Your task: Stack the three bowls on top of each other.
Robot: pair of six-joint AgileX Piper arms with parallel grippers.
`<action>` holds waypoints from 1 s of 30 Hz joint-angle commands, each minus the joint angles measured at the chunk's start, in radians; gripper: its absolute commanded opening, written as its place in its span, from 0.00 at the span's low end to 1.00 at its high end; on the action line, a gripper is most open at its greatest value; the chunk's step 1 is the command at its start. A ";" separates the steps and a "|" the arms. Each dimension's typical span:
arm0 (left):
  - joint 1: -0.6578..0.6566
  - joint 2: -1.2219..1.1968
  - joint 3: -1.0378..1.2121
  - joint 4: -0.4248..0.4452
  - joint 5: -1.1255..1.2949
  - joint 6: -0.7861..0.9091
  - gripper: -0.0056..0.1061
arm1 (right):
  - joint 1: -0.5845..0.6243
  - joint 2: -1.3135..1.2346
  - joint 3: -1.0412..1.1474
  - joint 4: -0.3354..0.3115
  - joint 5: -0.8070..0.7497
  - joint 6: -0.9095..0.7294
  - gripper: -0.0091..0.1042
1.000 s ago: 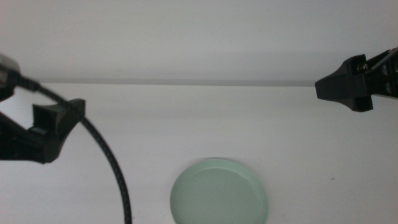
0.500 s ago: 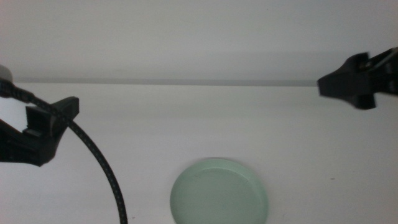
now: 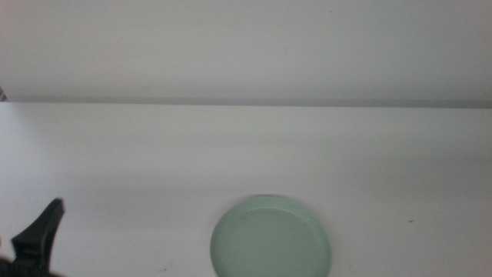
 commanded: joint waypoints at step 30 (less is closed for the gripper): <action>0.084 -0.332 0.211 0.039 0.011 -0.002 0.89 | -0.029 -0.494 0.463 -0.202 -0.237 -0.003 0.86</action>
